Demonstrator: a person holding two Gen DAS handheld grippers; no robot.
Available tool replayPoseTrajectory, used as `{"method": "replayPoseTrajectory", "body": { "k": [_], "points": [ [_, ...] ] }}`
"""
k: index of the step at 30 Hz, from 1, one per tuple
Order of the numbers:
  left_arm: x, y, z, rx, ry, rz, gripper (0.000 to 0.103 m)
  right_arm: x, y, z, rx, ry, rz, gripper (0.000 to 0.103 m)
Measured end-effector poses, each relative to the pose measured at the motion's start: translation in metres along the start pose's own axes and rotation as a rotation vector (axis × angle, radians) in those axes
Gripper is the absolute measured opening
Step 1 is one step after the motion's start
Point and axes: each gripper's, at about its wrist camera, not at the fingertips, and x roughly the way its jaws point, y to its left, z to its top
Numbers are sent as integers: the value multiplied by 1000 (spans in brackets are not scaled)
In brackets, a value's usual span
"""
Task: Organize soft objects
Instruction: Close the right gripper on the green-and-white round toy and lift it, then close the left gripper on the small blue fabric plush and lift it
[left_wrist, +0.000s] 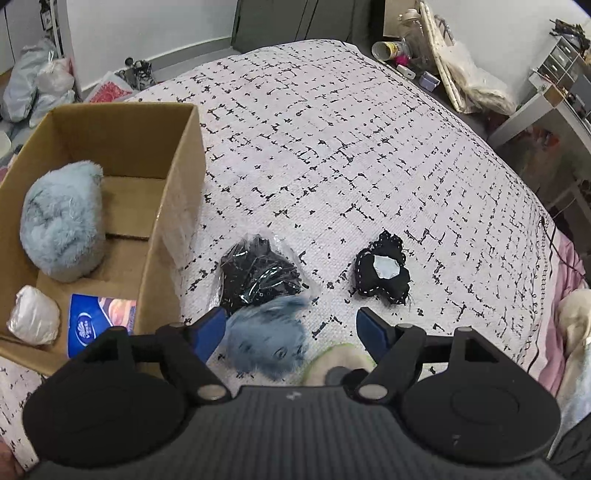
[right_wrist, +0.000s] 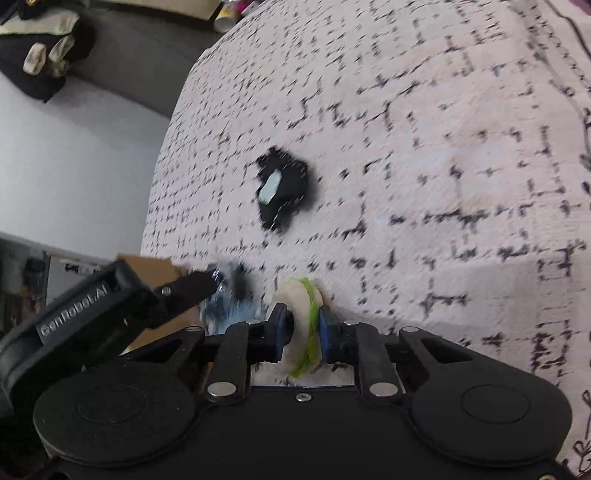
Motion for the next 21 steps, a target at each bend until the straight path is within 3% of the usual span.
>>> {"method": "replayPoseTrajectory", "body": {
  "k": [6,16,21],
  "points": [
    [-5,-6,-6,44,-11,15,75,-12,-10,8,57,-56,-21,17],
    [2,-31,-34,207,-45,153,67,-29,-18,16,100,-119,-28,16],
    [6,-40,-47,266,-55,169,67,-31,-20,19,110,-136,-37,14]
  ]
}}
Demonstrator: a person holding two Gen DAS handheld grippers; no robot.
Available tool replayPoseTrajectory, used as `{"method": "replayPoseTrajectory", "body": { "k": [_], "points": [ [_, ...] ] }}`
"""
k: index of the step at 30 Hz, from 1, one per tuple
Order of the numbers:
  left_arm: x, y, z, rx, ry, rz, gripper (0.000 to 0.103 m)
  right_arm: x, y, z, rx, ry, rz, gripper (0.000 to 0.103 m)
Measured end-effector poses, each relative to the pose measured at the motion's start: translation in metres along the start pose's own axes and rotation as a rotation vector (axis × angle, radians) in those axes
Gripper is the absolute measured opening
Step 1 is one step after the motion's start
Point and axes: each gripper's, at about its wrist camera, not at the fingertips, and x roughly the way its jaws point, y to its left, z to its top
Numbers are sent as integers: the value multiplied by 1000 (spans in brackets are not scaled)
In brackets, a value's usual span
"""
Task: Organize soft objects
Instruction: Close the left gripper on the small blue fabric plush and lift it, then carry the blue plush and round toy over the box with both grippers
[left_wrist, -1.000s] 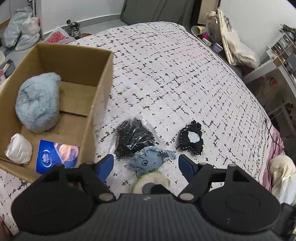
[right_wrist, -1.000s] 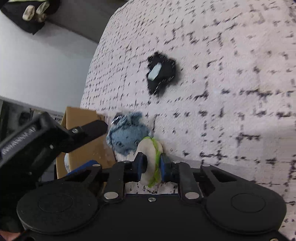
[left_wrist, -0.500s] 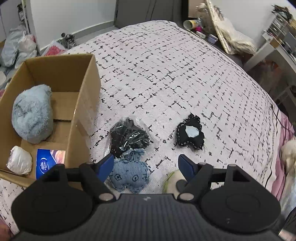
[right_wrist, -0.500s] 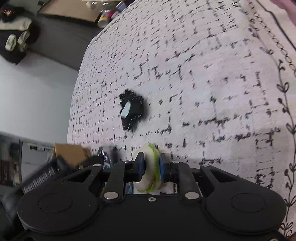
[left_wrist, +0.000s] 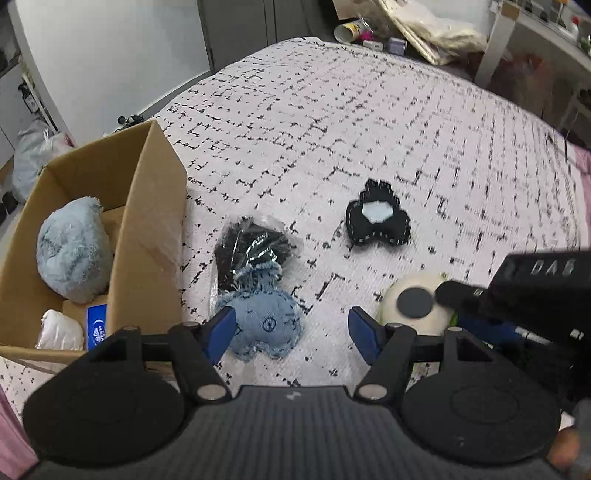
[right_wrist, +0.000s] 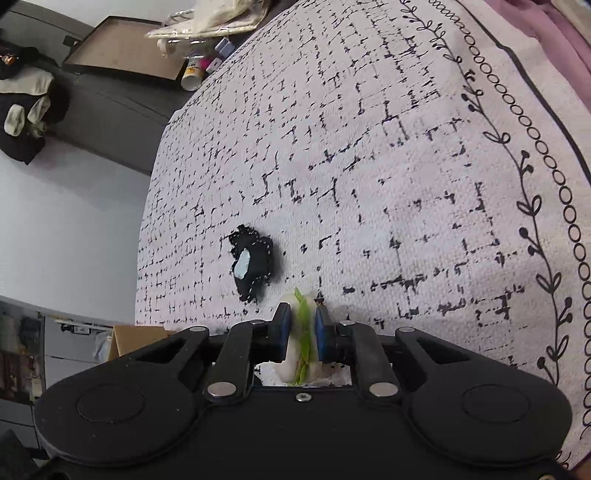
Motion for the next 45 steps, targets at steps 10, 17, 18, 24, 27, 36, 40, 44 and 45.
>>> {"method": "replayPoseTrajectory", "body": {
  "k": [10,17,18,24,27,36,40,44,45],
  "points": [
    [25,-4,-3,50,38,47,66,-8,0,1,-4,-15,20,13],
    [32,13,3,-28,68,46,32,-11,6,0,-18,-14,39,13],
    [30,16,4,-35,67,37,31,-11,7,-1,-22,-16,41,13],
    [5,29,15,-63,17,-40,18,-17,21,-3,-55,-26,72,13],
    [-7,35,20,-78,-3,-76,17,-21,27,-4,-72,-33,97,12],
    [-42,62,31,-131,-85,-161,17,-33,44,-7,-128,-60,157,12],
    [-56,79,36,-146,-122,-177,17,-36,51,-8,-148,-59,193,12],
    [-68,100,41,-174,-148,-182,17,-40,61,-12,-201,-89,196,12],
    [-71,106,42,-184,-155,-183,17,-40,63,-12,-211,-93,199,12]
  ]
}}
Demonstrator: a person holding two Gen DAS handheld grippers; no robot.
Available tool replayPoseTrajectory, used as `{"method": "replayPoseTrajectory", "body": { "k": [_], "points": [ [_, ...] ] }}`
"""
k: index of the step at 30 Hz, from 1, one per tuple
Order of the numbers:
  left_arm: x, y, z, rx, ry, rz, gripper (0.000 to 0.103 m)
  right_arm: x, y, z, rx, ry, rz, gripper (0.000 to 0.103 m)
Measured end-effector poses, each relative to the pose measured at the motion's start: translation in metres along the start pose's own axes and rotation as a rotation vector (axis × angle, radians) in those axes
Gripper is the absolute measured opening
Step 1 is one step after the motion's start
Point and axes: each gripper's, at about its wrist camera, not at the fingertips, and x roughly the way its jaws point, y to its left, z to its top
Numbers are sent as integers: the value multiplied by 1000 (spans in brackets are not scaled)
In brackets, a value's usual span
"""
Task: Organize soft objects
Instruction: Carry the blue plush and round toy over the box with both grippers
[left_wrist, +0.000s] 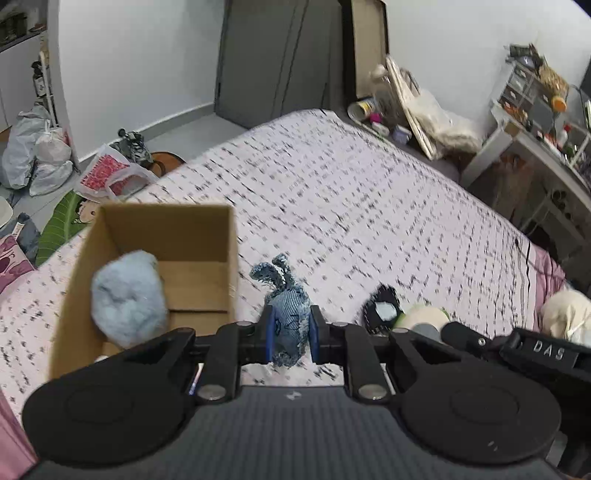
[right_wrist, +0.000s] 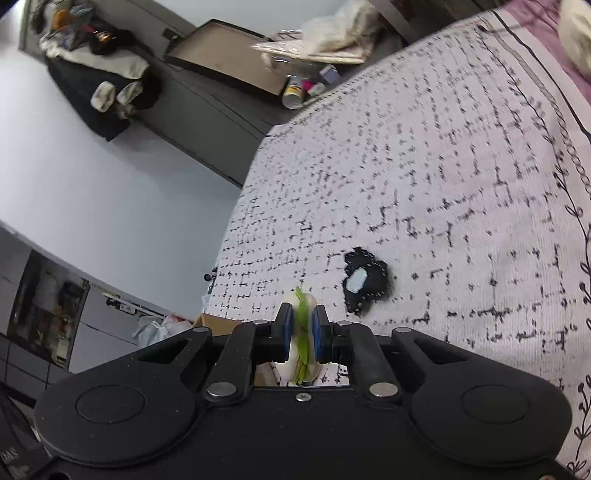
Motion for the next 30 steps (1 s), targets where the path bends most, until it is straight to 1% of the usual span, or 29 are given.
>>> {"method": "replayPoseTrajectory", "body": {
  "k": [6,12,21,25,30],
  "points": [
    [-17,31,12,-49,-37,14,17,2,14,-5,-75,-19,13,12],
    [-17,58,15,-96,-40,22,17,3,34,-12,-181,-56,33,12],
    [-1,82,6,-141,2,15,17,5,61,-28,-317,-97,76,12],
    [11,86,3,-159,30,1,17,8,73,-36,-366,-99,96,12],
    [29,94,-10,-186,65,-22,17,12,82,-44,-420,-98,119,12]
  ]
}}
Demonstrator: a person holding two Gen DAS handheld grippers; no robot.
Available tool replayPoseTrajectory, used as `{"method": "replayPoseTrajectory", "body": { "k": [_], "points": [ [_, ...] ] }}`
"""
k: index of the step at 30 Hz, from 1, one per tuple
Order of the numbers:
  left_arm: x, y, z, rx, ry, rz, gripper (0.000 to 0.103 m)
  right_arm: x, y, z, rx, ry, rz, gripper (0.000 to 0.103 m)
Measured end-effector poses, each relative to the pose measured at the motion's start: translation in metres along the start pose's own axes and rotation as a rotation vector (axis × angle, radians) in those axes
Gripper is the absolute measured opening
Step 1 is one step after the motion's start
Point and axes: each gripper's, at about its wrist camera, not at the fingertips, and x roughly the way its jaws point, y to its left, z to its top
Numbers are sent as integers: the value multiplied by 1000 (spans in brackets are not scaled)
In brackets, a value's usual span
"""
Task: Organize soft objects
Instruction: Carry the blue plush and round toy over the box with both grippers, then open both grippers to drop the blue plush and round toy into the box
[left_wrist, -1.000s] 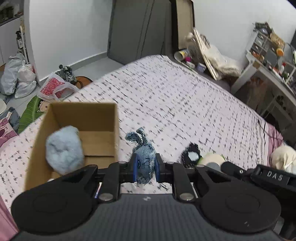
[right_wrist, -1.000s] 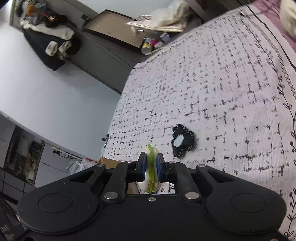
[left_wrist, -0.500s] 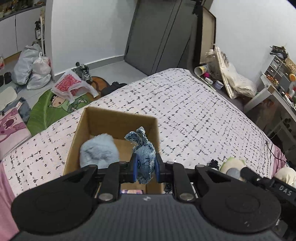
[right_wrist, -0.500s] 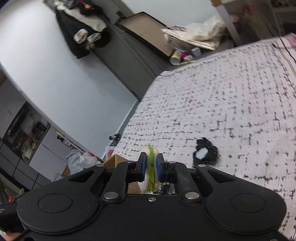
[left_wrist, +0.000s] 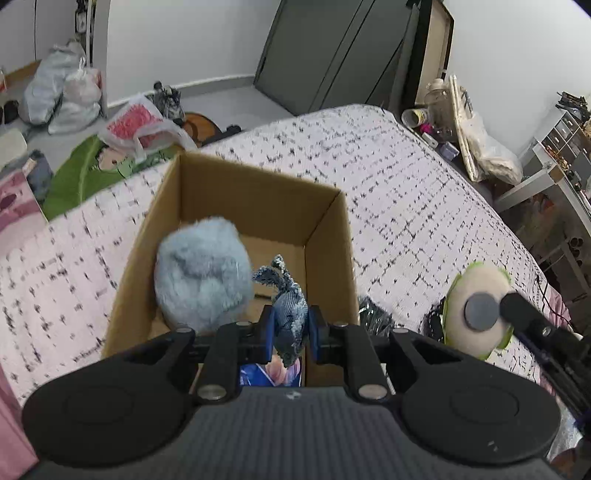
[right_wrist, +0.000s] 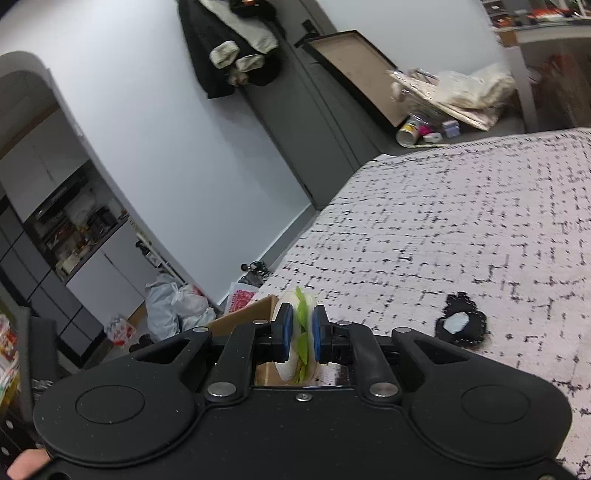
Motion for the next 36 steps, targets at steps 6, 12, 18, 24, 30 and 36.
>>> {"method": "replayPoseTrajectory", "body": {
  "k": [6,12,18,24,30,36],
  "points": [
    [10,5,-6,-39,0,-33,22,7,16,0,-42,-15,47,12],
    [3,13,-4,-65,-49,-58,31,19,28,-5,-70,0,82,12],
    [-3,30,4,-161,-96,-36,37,32,36,-12,-96,27,89,12],
    [-4,44,6,-196,-116,-25,41,48,48,-19,-93,75,111,31],
    [0,50,9,-190,-114,14,44,47,48,-18,-67,98,74,55],
    [-4,42,10,-145,-143,65,69,43,38,-13,-32,134,-52,73]
  ]
}}
